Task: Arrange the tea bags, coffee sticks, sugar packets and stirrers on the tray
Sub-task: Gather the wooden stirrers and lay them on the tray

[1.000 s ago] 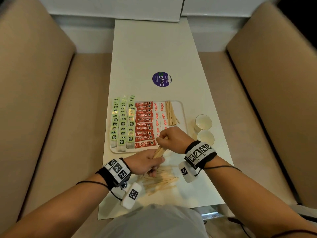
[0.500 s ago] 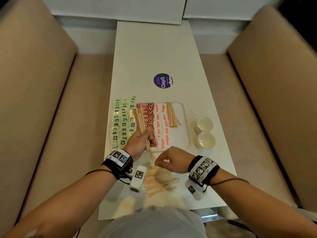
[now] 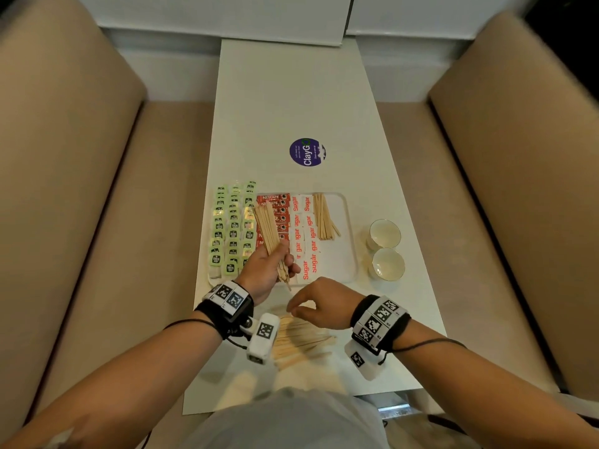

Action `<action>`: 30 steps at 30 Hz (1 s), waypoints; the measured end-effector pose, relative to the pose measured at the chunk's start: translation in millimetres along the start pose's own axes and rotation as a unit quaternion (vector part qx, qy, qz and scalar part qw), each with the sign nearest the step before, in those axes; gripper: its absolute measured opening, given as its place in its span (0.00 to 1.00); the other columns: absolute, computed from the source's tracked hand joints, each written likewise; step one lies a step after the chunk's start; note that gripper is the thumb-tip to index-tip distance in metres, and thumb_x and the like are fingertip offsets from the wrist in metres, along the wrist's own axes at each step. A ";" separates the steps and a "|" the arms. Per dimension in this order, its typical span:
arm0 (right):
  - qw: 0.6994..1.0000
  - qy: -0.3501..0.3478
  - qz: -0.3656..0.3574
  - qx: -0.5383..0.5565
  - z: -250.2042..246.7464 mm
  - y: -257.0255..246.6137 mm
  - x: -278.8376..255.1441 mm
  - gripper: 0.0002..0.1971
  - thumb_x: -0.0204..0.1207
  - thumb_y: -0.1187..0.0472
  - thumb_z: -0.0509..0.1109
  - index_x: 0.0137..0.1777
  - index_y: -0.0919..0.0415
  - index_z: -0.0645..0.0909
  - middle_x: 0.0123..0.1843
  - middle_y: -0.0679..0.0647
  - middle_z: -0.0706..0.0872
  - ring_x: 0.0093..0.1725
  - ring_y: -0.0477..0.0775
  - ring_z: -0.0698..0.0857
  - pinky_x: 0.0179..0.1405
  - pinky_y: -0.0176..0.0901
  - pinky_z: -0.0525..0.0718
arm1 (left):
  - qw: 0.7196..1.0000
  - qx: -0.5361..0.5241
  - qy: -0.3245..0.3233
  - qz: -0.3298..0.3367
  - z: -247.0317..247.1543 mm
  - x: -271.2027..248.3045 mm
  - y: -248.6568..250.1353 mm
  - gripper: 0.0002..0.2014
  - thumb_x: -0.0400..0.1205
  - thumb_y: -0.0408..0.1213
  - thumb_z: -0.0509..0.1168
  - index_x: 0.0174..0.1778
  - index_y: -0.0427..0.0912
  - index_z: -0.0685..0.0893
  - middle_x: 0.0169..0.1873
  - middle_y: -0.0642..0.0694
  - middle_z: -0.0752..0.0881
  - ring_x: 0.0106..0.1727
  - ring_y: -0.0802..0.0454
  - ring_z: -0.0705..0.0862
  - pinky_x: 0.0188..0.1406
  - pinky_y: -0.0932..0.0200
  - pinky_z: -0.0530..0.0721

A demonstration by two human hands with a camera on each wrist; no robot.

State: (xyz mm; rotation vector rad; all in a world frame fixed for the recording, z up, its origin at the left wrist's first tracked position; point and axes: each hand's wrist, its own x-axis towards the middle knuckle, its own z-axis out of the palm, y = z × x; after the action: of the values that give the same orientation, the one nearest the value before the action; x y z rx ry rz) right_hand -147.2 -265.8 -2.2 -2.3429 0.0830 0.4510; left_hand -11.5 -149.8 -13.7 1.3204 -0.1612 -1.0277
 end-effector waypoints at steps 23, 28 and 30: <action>0.958 0.276 -0.013 0.072 -72.5 -14.7 25.9 0.22 0.89 0.49 0.63 0.80 0.54 0.73 0.78 0.48 0.78 0.74 0.43 0.76 0.73 0.43 0.77 | 0.976 0.203 -0.078 -0.003 -16.5 -34.2 -3.3 0.18 0.82 0.55 0.64 0.48 0.42 0.75 0.26 0.47 0.74 0.20 0.52 0.71 0.18 0.62 0.70; 0.977 0.203 -0.025 0.060 -59.3 -33.4 38.7 0.30 0.90 0.43 0.54 0.88 0.54 0.59 0.88 0.51 0.65 0.86 0.49 0.64 0.84 0.53 0.68 | 0.971 0.223 -0.083 -0.007 -9.0 -35.8 -1.1 0.10 0.88 0.41 0.65 0.46 0.39 0.76 0.24 0.46 0.76 0.20 0.49 0.73 0.18 0.60 0.73; 0.982 0.181 -0.029 0.040 -54.7 -36.0 37.4 0.28 0.91 0.47 0.55 0.88 0.56 0.62 0.87 0.54 0.68 0.85 0.52 0.67 0.83 0.51 0.68 | 0.970 0.227 -0.083 -0.018 -7.9 -37.3 0.5 0.09 0.88 0.38 0.64 0.44 0.39 0.76 0.24 0.45 0.76 0.19 0.48 0.73 0.18 0.60 0.73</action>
State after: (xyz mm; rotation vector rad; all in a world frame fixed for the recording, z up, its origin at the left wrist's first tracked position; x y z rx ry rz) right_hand -89.2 -274.3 45.2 -2.3159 0.2007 -0.0125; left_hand -27.7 -118.4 0.7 1.6505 -0.5264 -1.1759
